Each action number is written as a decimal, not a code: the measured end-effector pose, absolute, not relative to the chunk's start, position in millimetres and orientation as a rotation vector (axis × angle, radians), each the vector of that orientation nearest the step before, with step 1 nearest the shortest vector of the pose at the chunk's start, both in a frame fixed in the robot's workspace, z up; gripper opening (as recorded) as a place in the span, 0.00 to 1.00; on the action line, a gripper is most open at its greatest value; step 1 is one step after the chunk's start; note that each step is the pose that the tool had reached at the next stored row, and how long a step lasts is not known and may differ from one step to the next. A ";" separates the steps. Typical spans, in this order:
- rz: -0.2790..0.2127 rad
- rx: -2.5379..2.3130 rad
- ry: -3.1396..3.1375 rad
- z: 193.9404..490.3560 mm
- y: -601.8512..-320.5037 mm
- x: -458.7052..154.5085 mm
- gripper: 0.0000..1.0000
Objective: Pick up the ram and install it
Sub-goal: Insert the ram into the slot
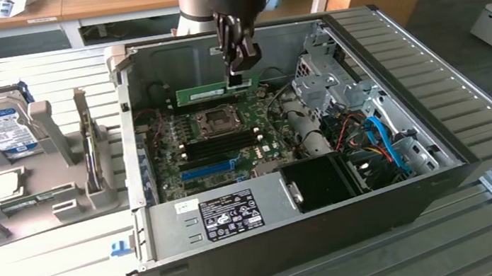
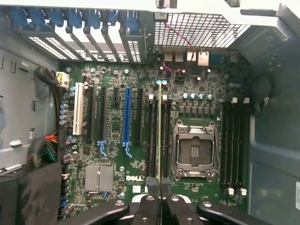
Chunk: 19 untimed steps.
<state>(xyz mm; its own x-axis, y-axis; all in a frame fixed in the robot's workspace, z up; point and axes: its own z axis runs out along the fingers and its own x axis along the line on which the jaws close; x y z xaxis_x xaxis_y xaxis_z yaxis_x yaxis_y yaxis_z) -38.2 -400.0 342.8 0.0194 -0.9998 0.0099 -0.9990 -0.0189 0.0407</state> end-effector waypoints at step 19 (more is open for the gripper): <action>-0.033 2.217 -2.175 308.3 -400.0 -38.2 0.12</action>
<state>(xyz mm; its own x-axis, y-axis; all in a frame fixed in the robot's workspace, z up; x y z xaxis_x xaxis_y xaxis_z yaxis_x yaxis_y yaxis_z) -38.2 -400.0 308.3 0.0193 -0.9998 0.0100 -0.9990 -0.0189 0.0407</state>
